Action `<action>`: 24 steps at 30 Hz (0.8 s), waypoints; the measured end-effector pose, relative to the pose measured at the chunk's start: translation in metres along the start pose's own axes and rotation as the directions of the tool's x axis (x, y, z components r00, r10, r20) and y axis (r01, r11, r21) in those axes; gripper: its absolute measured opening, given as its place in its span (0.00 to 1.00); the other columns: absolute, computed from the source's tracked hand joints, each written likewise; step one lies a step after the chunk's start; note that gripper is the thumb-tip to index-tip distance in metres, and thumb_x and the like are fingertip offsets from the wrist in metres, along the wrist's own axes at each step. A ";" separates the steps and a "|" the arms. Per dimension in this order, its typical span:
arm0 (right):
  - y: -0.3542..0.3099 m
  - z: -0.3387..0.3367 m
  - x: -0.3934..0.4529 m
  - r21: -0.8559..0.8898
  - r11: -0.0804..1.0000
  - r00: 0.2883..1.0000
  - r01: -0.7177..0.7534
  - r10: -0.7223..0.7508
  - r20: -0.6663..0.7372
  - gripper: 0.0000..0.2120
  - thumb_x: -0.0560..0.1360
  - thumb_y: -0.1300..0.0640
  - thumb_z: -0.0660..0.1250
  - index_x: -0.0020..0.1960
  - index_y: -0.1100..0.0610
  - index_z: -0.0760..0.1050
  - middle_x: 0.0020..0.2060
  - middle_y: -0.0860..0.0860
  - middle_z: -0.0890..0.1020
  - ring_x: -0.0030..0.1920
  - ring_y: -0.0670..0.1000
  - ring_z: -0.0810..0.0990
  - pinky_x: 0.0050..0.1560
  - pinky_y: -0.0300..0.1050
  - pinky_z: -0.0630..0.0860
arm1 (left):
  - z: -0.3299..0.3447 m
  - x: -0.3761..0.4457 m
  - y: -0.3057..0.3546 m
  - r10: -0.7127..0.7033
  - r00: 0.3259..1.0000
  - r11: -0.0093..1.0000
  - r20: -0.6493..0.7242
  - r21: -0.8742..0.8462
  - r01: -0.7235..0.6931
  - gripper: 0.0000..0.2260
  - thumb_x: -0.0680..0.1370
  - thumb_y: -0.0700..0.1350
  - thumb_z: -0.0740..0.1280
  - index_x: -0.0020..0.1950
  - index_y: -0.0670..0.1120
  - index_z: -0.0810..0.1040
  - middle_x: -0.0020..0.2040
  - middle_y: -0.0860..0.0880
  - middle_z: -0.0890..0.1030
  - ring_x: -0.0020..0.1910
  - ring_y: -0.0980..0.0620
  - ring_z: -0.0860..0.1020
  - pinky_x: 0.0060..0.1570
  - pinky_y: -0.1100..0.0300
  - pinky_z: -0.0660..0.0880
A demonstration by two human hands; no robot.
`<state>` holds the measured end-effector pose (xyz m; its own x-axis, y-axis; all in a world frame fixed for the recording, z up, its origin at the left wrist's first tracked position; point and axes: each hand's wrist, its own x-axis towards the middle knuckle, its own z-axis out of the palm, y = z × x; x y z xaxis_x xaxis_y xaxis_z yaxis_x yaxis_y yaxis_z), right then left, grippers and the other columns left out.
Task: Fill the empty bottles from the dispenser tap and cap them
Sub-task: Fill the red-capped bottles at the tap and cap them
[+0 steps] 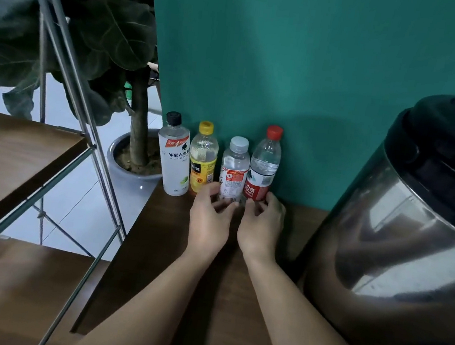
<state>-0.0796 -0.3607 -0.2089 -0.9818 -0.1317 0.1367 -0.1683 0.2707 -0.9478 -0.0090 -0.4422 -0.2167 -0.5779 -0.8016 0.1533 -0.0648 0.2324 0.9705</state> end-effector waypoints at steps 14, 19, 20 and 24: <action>-0.039 -0.100 -0.112 0.056 0.991 0.962 0.124 -0.134 0.238 0.14 0.86 0.59 0.70 0.68 0.45 0.82 0.58 0.40 0.84 0.60 0.40 0.82 0.66 0.41 0.79 | -0.047 -0.132 0.062 -0.004 1.000 1.000 0.014 -0.017 0.004 0.10 0.85 0.39 0.72 0.59 0.55 0.87 0.54 0.58 0.88 0.57 0.60 0.86 0.64 0.46 0.84; -0.057 -0.196 -0.174 0.126 0.976 0.924 0.177 -0.209 0.321 0.11 0.86 0.58 0.69 0.59 0.43 0.84 0.54 0.40 0.86 0.59 0.43 0.85 0.61 0.42 0.81 | -0.052 -0.231 0.113 0.067 0.990 0.997 0.127 -0.043 -0.062 0.13 0.86 0.36 0.70 0.52 0.53 0.88 0.49 0.52 0.89 0.50 0.51 0.87 0.54 0.45 0.84; -0.058 -0.217 -0.183 0.136 0.971 0.918 0.194 -0.229 0.324 0.11 0.86 0.59 0.69 0.59 0.43 0.84 0.53 0.41 0.86 0.58 0.44 0.85 0.60 0.44 0.82 | -0.049 -0.250 0.124 0.074 0.985 0.996 0.153 -0.056 -0.066 0.13 0.86 0.36 0.69 0.52 0.53 0.88 0.48 0.51 0.89 0.50 0.50 0.87 0.53 0.48 0.84; -0.066 -0.304 -0.205 0.197 0.949 0.906 0.247 -0.298 0.301 0.11 0.86 0.62 0.69 0.58 0.48 0.84 0.52 0.45 0.86 0.53 0.47 0.87 0.52 0.39 0.83 | -0.023 -0.310 0.170 0.094 0.970 0.983 0.226 -0.175 -0.054 0.11 0.87 0.35 0.68 0.54 0.47 0.89 0.48 0.47 0.90 0.48 0.47 0.88 0.45 0.59 0.83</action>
<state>0.1056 -0.0614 -0.0863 -0.8126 -0.4873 0.3197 -0.3849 0.0369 -0.9222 0.1778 -0.1672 -0.0949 -0.7502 -0.6310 0.1974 0.1101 0.1752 0.9784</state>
